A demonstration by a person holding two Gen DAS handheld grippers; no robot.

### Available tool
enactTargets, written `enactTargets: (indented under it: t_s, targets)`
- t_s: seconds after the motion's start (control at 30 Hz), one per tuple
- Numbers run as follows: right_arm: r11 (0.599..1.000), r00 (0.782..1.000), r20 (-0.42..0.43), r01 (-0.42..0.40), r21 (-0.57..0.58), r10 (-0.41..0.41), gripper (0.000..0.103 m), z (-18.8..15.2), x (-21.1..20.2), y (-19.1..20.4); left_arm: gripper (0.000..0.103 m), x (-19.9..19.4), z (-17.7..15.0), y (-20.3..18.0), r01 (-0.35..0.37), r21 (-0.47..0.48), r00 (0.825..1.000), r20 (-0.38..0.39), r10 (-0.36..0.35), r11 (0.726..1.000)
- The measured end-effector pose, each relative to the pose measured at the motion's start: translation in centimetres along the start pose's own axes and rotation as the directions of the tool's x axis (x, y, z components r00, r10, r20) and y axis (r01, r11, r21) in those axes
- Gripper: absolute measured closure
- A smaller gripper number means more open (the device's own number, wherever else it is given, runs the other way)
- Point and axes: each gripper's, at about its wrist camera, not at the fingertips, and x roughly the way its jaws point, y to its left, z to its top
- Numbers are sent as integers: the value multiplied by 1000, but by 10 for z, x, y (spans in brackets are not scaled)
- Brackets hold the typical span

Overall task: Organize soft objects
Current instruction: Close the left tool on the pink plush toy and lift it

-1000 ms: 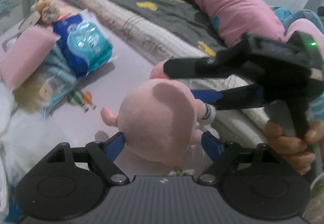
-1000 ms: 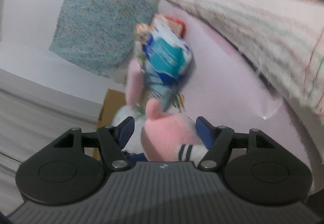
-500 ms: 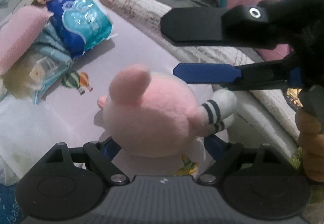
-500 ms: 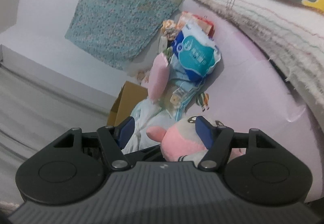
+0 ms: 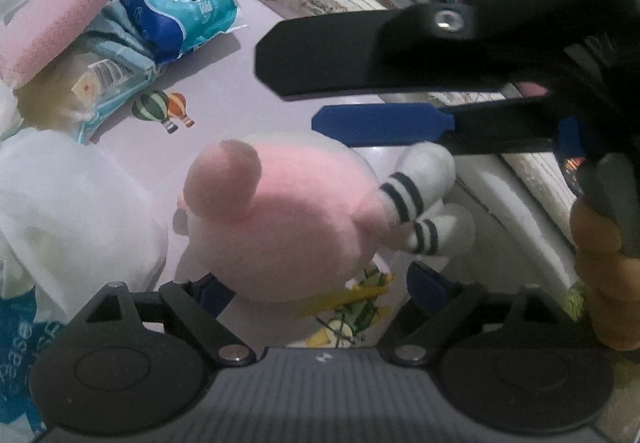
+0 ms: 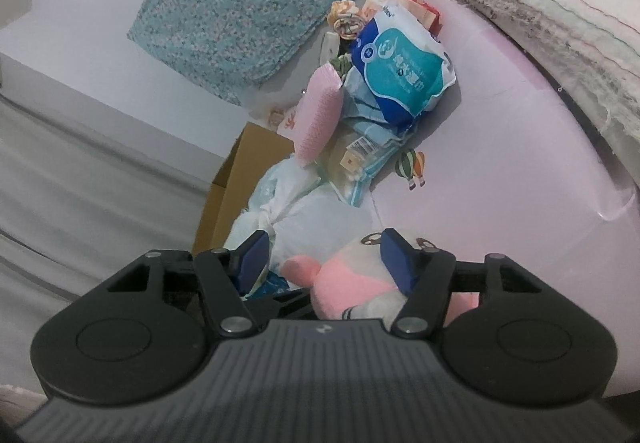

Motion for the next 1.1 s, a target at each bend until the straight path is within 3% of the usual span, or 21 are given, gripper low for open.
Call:
enactTargets:
  t_s: [0.33,0.57,0.7,0.87,1.1]
  targets:
    - [1000,999,-32,-29,-11,29,46,-14,5,12,9,-62,-31,10,-17,5,994,107,16,1000]
    - [997,995,-58,-81,7,81,45,-34,11,21,9,-91,-52,22,-15,-54,987,160,24,998]
    - [993,990,-86,-111,33,113,42,-44,16,23,9,-95,-58,27,2,-80,985,175,12,997]
    - [992,990,-75,-117,47,121,39,-52,15,26,10,-87,-58,26,-26,-85,982,185,41,996]
    - [998,997,48,-62,8,61,32,-46,-18,27,15,-66,-56,27,-43,-101,988,145,58,994]
